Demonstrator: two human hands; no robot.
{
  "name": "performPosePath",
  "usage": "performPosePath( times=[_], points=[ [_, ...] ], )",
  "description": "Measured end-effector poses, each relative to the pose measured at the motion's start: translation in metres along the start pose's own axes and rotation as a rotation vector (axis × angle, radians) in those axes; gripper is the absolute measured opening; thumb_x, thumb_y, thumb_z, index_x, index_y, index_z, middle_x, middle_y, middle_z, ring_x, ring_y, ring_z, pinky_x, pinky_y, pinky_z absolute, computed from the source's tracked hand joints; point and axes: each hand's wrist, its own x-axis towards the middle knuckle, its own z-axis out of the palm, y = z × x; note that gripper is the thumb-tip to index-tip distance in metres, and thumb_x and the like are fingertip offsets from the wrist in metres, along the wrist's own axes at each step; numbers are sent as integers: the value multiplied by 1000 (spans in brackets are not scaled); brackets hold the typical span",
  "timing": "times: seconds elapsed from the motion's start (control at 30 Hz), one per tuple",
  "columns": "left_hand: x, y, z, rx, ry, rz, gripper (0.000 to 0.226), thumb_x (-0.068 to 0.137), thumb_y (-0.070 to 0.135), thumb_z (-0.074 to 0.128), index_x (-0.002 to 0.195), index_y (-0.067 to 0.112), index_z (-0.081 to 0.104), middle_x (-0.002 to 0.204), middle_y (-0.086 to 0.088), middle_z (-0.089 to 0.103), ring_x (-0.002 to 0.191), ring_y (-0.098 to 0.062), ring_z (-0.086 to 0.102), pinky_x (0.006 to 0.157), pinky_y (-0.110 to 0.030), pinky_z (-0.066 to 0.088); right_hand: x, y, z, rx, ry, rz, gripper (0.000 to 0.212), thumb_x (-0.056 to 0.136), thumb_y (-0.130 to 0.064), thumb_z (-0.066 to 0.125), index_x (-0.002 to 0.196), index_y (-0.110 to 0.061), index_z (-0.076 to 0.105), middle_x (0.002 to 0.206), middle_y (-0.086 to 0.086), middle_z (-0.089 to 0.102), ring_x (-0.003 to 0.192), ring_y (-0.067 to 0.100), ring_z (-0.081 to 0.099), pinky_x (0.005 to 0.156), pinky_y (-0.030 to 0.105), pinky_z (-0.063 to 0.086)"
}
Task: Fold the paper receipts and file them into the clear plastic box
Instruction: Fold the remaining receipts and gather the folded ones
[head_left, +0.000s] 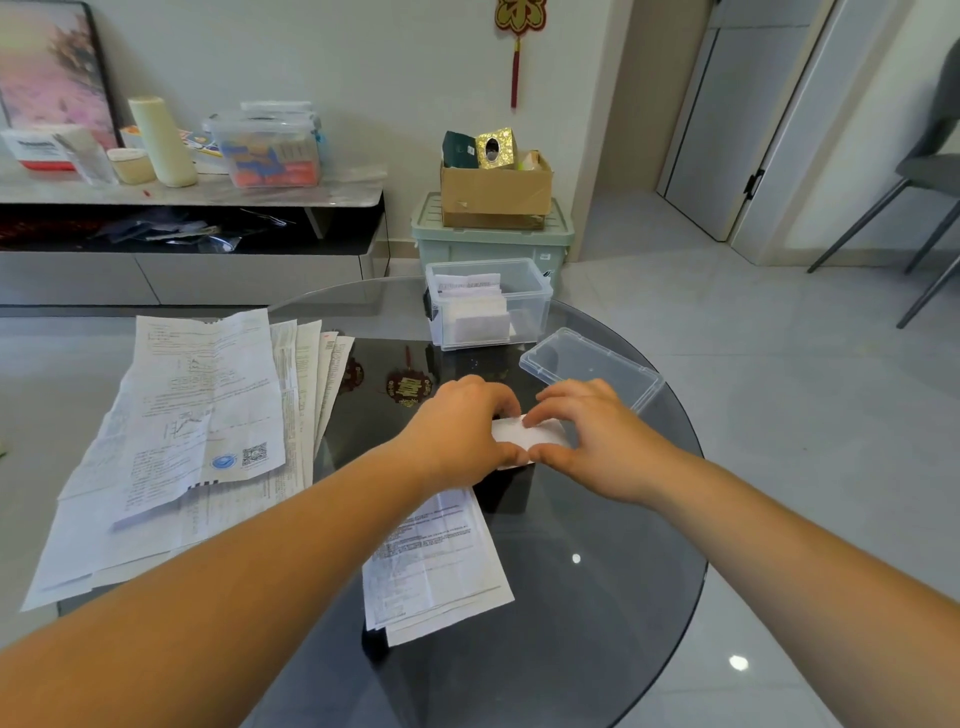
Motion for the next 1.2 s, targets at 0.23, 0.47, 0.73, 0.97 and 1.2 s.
performPosePath(
  times=[0.23,0.47,0.73,0.97,1.2],
  points=[
    [5,1,-6,-56,-122,-50,49,78,41,82,120,25,62,112,4,64,99,-16,62,87,-34,56,5,0,-7,50,-60,36,44,82,-36,77,121,-32,58,123,-10,51,120,11,40,93,25,36],
    [0,2,-11,-98,-117,3,31,77,36,84,98,29,64,101,7,64,89,-13,63,83,-31,56,7,-3,-11,70,-128,14,48,82,-39,78,125,-36,58,116,-9,50,111,11,46,94,30,43],
    [-3,7,-14,-117,-164,15,46,74,32,86,107,30,54,107,7,59,100,-14,59,78,-21,50,8,-2,-12,119,-147,57,50,75,-41,84,113,-36,53,116,-11,49,102,8,53,85,24,47],
    [-3,1,-15,-191,-221,-1,46,76,31,86,115,27,63,105,8,65,97,-12,62,88,-31,55,7,0,-11,223,-131,58,34,77,-40,82,99,-33,58,100,-13,60,89,6,58,73,23,49],
    [-5,1,-15,-232,-234,12,39,77,30,85,111,27,65,103,9,67,94,-11,65,85,-27,56,3,0,-13,195,-93,23,19,86,-34,76,85,-26,59,93,-8,55,85,12,54,68,22,43]
  ],
)
